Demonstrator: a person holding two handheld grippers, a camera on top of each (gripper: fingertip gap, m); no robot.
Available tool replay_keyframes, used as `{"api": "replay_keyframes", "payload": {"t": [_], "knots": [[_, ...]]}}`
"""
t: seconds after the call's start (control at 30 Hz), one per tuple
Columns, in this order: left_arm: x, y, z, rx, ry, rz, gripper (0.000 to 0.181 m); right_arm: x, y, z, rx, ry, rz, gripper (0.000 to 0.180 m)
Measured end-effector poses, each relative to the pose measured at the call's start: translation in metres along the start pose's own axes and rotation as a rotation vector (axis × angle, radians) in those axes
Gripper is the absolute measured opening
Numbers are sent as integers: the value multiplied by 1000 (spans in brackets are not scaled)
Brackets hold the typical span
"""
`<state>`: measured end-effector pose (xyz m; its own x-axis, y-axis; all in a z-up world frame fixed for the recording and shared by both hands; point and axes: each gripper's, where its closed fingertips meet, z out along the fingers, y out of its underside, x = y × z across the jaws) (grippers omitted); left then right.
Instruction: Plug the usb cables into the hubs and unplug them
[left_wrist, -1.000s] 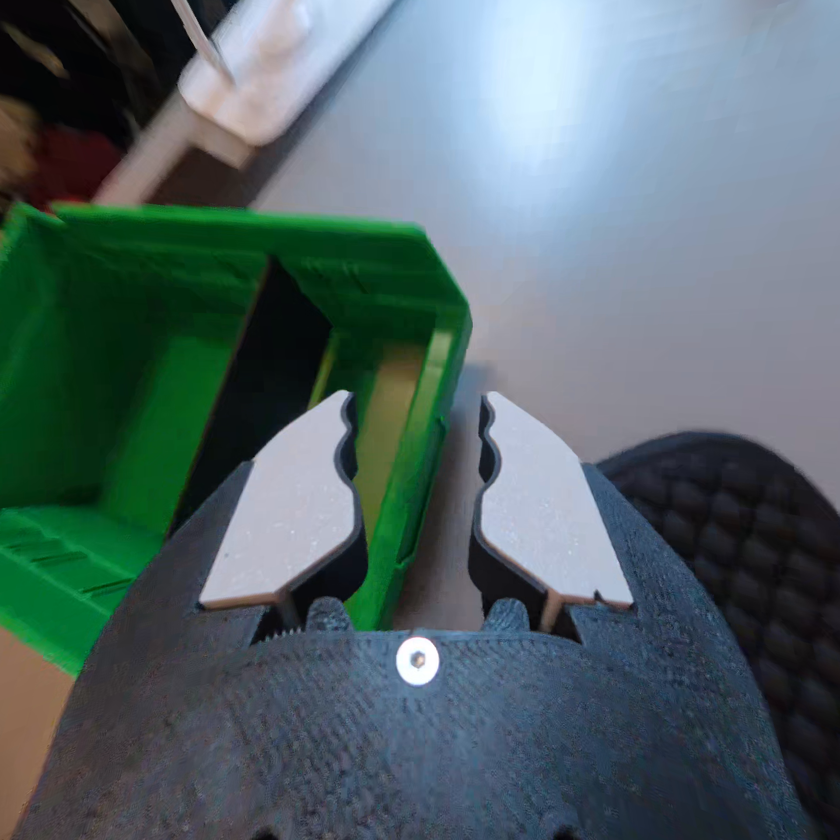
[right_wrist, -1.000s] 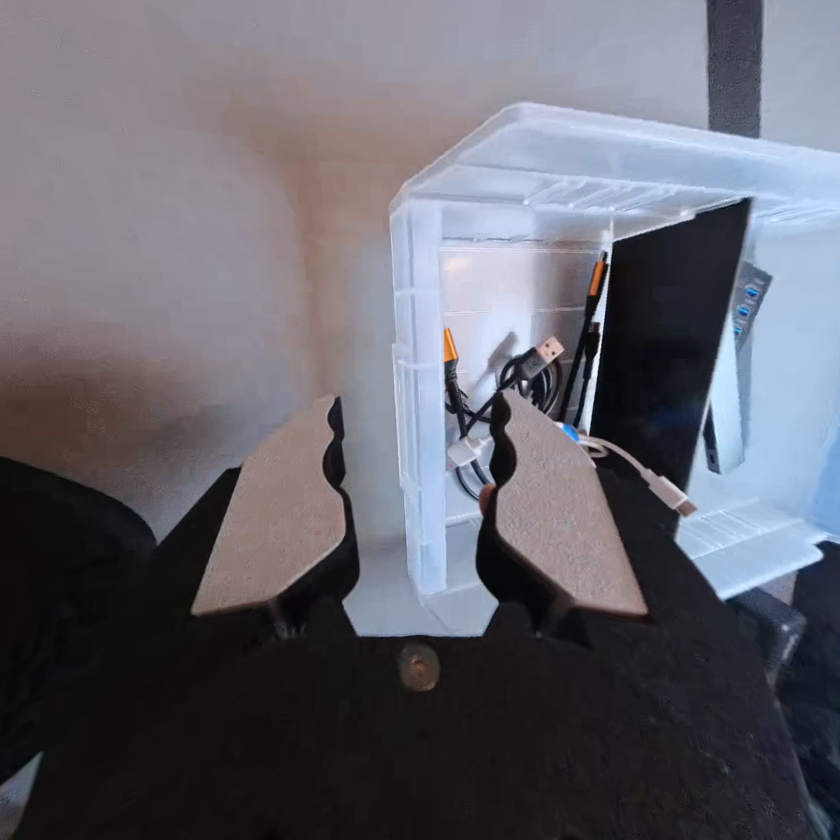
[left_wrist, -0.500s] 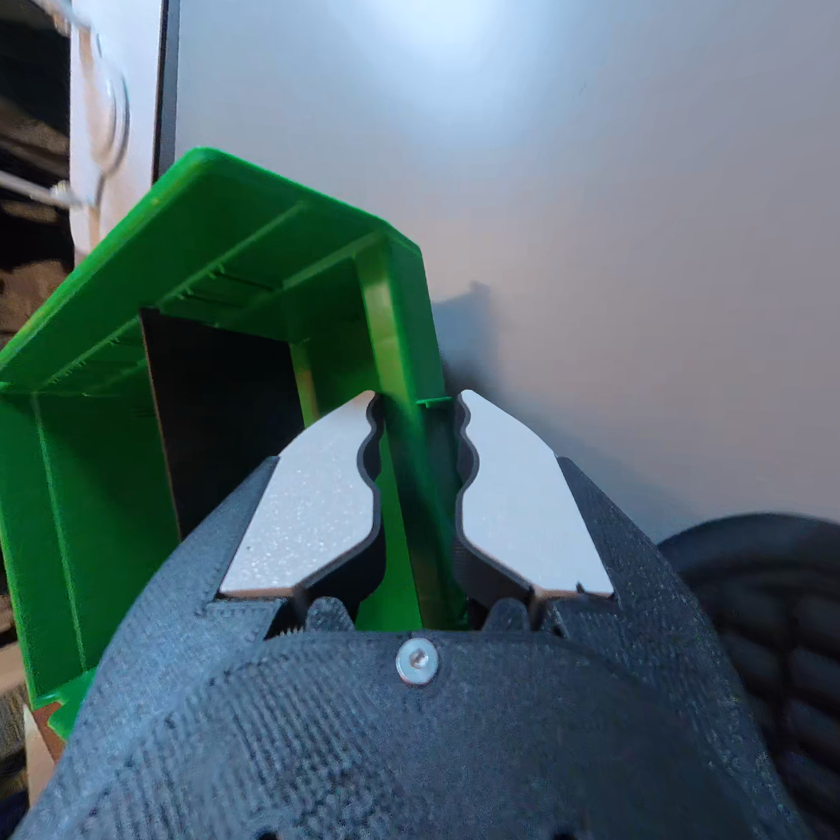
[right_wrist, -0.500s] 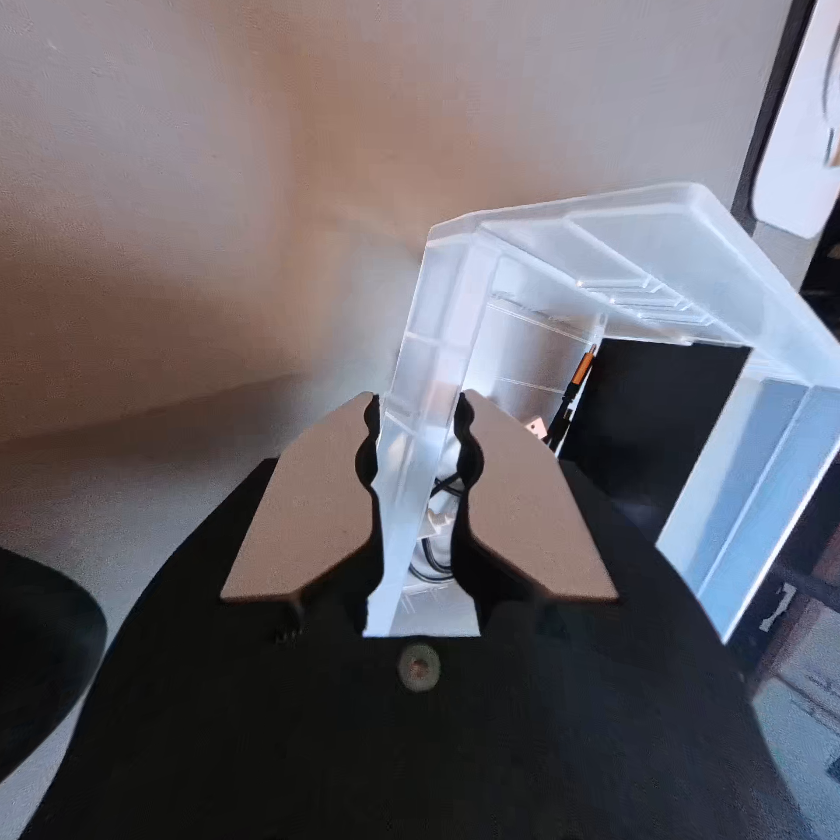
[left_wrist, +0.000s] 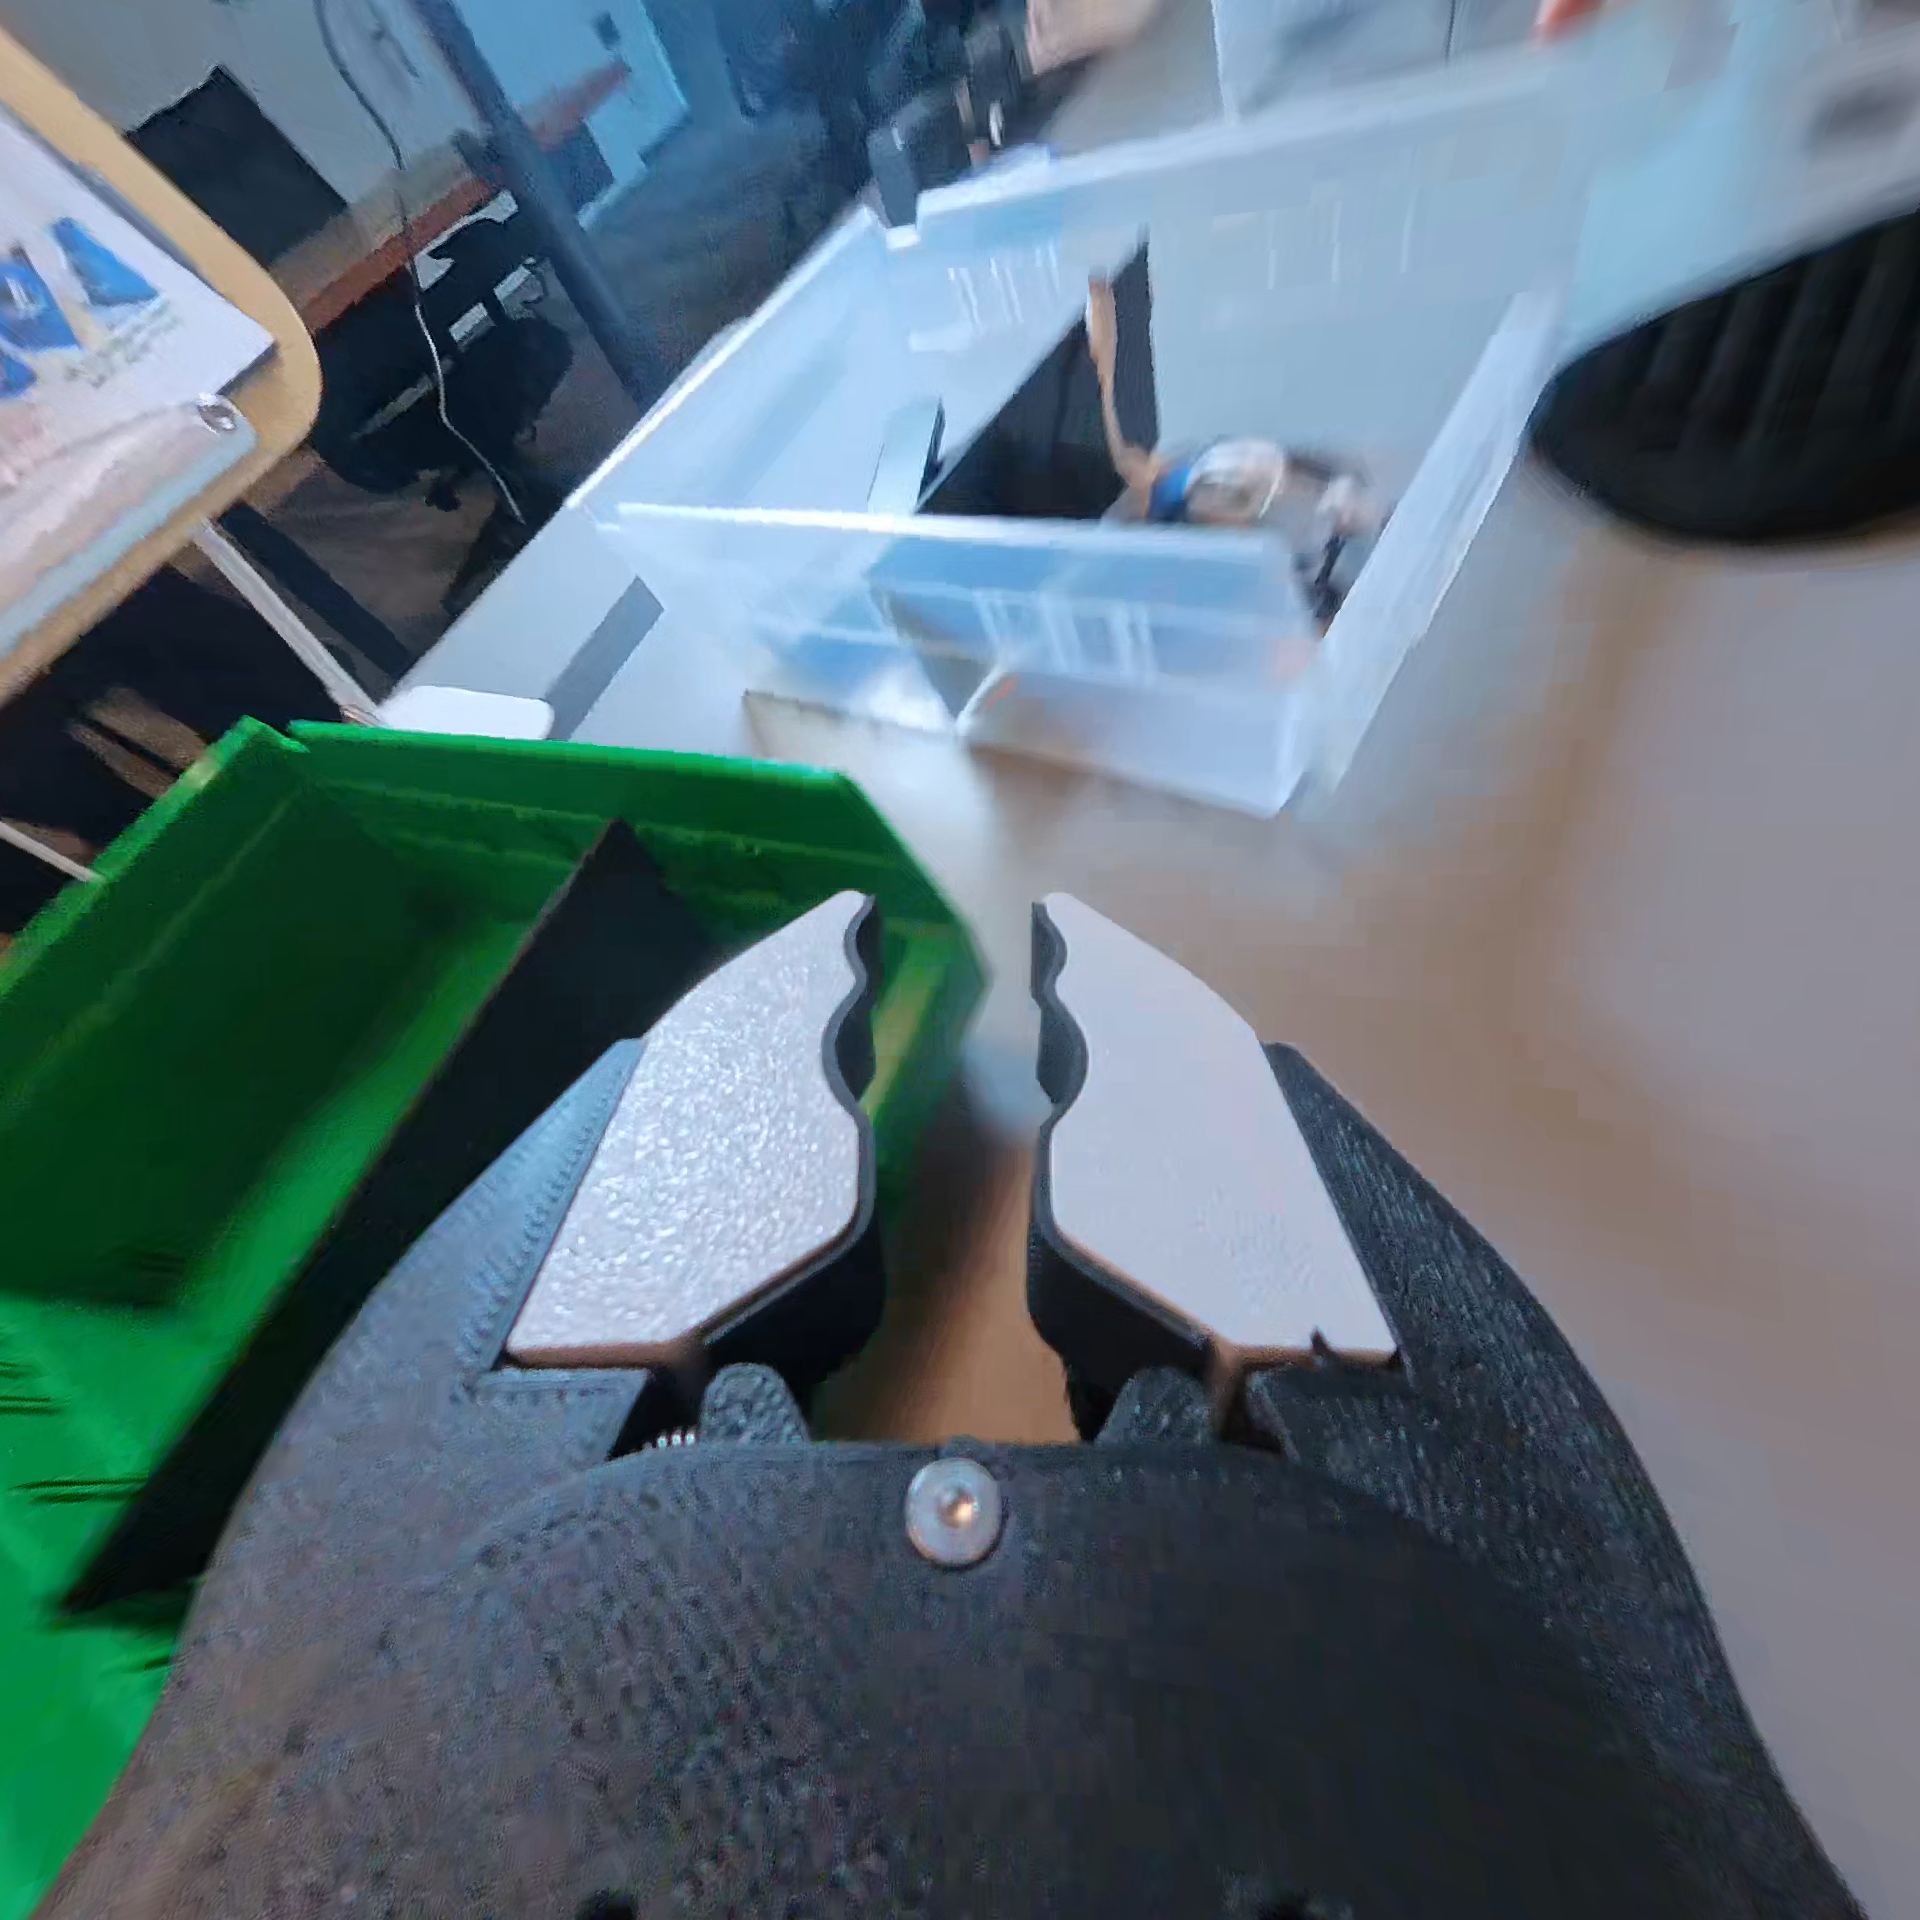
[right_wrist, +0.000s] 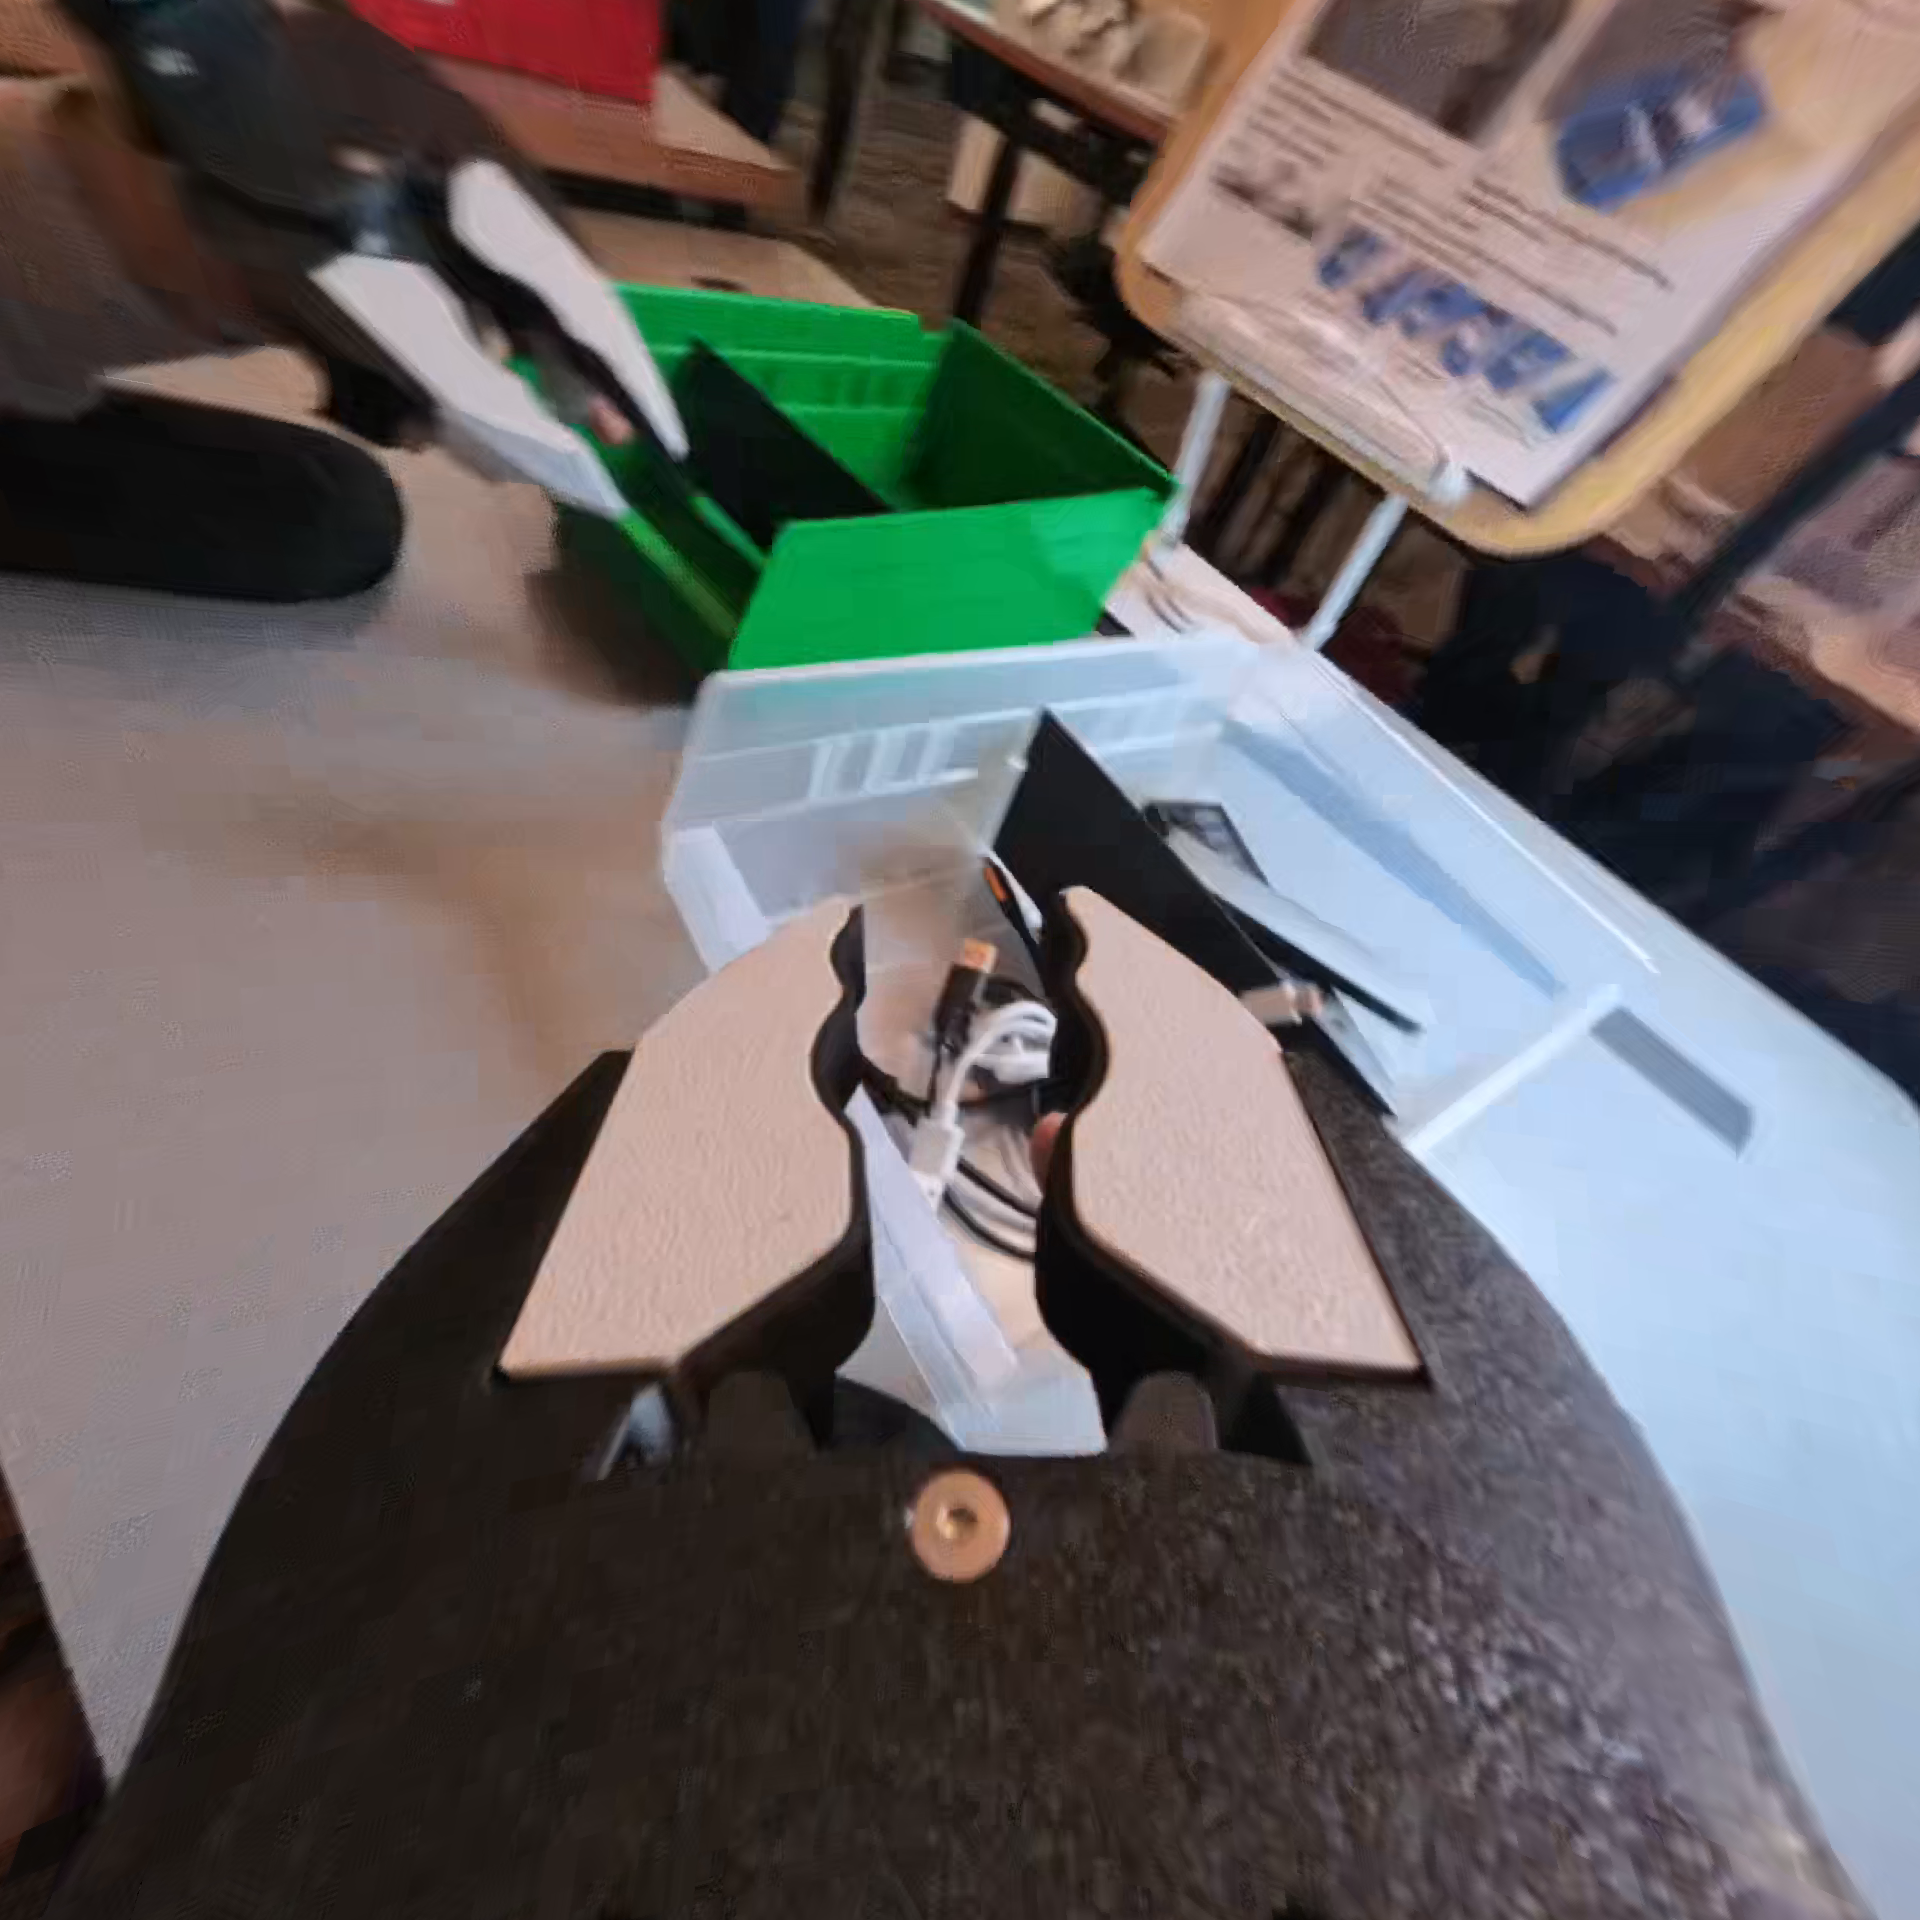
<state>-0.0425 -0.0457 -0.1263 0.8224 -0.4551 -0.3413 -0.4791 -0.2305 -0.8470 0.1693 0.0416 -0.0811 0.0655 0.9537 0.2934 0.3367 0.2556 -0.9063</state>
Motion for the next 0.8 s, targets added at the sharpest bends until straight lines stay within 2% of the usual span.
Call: {"api": "replay_keyframes", "payload": {"t": [0.1, 0.17, 0.27, 0.33, 0.37, 0.43, 0.5, 0.57, 0.63, 0.8], "knots": [[33, -25, 4, 152, 39, -315, 27, 53, 52, -26, -46, 243, 318, 47], [50, -36, 19, 217, 45, -471, 33, 56, 80, -27, -71, 271, 460, 55], [56, -36, 57, 194, -33, -546, 47, 45, 99, -8, -121, 237, 525, 62], [56, -33, 81, 138, -73, -536, 57, 46, 102, 5, -150, 242, 530, 55], [57, -33, 90, 122, -72, -540, 53, 49, 104, 10, -167, 257, 516, 46], [62, -34, 105, 97, -72, -535, 36, 53, 104, 14, -185, 274, 514, 38], [61, -33, 112, 74, -132, -471, 36, 61, 101, 11, -167, 337, 469, 30], [59, -32, 111, 30, -192, -398, 29, 59, 101, 9, -196, 385, 393, 22], [63, -33, 105, -1, -223, -293, 26, 53, 98, 4, -195, 401, 360, 22], [78, -52, 72, 72, -272, -204, 23, 33, 76, -18, -97, 426, 317, 20]]}}
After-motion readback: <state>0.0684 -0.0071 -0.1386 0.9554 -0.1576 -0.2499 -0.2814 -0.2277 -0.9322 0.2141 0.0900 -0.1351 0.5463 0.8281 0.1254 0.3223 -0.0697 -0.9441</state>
